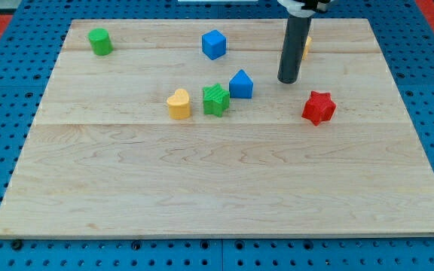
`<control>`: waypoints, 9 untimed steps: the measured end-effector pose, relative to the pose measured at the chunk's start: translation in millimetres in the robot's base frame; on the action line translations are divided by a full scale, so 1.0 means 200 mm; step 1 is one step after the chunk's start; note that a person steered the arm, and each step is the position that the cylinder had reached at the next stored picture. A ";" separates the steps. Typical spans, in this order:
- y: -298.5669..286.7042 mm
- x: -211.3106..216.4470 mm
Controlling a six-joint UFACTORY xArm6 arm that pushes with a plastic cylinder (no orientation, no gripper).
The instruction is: Push the green star towards bottom center
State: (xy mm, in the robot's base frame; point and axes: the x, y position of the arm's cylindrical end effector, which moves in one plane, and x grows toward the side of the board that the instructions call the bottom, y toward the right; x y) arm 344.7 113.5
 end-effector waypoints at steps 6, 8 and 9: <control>-0.65 0.54; -0.65 0.59; -0.65 0.59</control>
State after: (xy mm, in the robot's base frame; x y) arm 463.4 -15.7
